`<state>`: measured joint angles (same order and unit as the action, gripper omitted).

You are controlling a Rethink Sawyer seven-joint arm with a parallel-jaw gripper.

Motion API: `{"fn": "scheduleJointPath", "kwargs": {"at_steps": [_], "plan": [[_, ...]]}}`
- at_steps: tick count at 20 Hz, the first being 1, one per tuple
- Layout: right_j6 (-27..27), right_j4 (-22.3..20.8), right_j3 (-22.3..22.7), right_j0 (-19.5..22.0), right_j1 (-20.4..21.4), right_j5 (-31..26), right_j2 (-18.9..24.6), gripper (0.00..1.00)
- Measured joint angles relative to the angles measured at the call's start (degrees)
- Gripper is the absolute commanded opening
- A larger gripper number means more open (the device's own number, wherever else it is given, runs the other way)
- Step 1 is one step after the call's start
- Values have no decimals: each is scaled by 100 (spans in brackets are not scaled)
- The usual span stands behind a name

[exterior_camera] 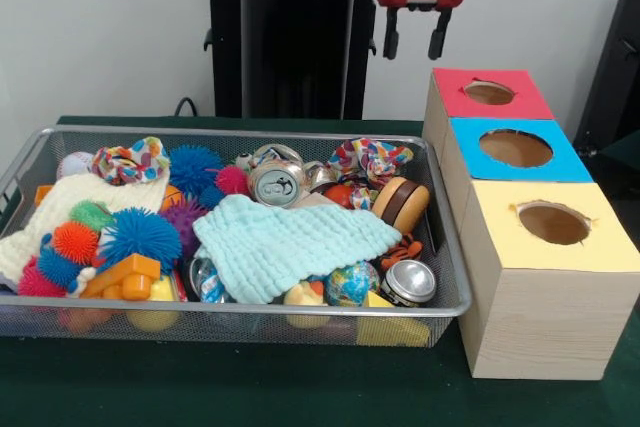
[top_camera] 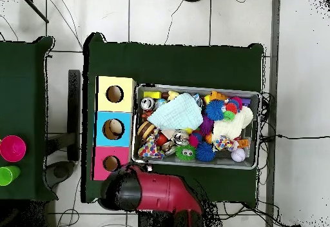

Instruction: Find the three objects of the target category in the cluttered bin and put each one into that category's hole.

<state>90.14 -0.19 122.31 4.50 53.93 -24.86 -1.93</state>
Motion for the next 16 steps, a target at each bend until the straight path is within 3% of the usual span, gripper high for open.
{"fn": "scheduleJointPath", "kwargs": {"at_steps": [16], "plan": [[1, 2, -12, 35, -566, 659, -307, 100]]}}
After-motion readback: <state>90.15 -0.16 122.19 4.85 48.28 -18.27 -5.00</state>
